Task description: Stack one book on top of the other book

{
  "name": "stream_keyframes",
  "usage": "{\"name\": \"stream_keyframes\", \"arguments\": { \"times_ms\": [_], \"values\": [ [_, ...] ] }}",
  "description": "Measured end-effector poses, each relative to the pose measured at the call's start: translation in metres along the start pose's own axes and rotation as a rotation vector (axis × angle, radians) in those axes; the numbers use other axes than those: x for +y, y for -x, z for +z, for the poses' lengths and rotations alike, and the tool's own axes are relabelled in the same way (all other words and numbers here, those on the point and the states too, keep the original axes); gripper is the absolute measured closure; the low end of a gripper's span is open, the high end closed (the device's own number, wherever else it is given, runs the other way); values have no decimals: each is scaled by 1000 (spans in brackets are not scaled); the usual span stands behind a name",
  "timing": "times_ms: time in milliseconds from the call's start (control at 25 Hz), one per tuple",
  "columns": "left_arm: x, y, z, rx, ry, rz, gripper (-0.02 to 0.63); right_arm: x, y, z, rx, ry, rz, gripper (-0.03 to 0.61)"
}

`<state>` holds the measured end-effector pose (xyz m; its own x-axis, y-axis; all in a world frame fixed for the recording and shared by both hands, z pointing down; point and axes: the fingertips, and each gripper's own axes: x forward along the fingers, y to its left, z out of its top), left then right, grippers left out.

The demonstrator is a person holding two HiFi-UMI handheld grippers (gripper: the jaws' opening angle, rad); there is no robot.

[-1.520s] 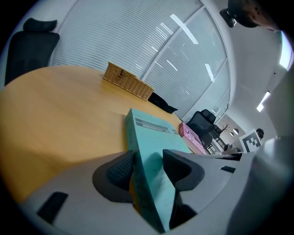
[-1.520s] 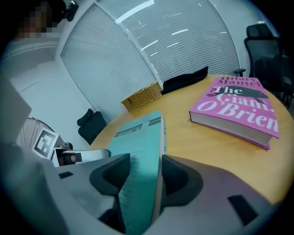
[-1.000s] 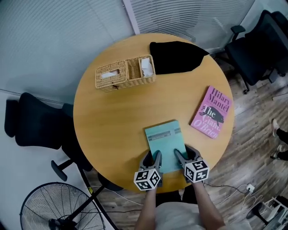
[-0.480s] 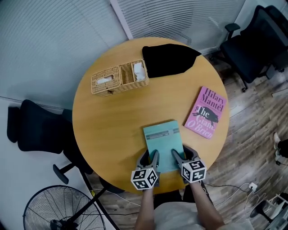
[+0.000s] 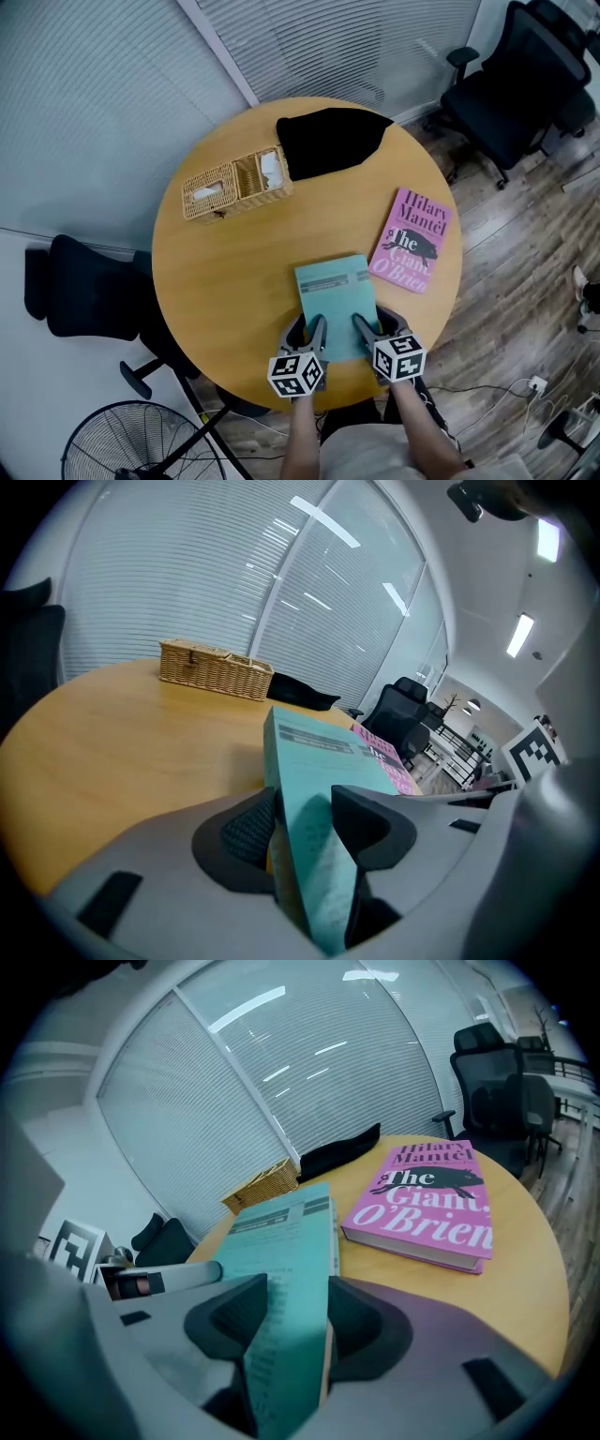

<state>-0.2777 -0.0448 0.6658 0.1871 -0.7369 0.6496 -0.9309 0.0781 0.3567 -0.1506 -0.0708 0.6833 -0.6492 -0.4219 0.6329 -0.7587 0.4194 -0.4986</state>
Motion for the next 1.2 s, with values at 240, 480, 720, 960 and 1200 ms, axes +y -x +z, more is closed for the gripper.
{"name": "stream_keyframes", "arguments": {
  "times_ms": [240, 480, 720, 960, 1200],
  "values": [
    [-20, -12, 15, 4, -48, -41, 407, -15, 11, 16, -37, -33, -27, 370],
    [-50, -34, 31, 25, -126, -104, 407, -39, 26, 29, -81, -82, -67, 370],
    [-78, -55, 42, 35, -171, -165, 407, -62, 41, 39, -110, -111, -100, 370],
    [-104, -76, 57, 50, -229, -240, 407, -80, 54, 50, -152, -160, -134, 370],
    [-122, -95, 79, 54, -275, -293, 408, -89, 60, 62, -179, -176, -134, 371]
  ]
}}
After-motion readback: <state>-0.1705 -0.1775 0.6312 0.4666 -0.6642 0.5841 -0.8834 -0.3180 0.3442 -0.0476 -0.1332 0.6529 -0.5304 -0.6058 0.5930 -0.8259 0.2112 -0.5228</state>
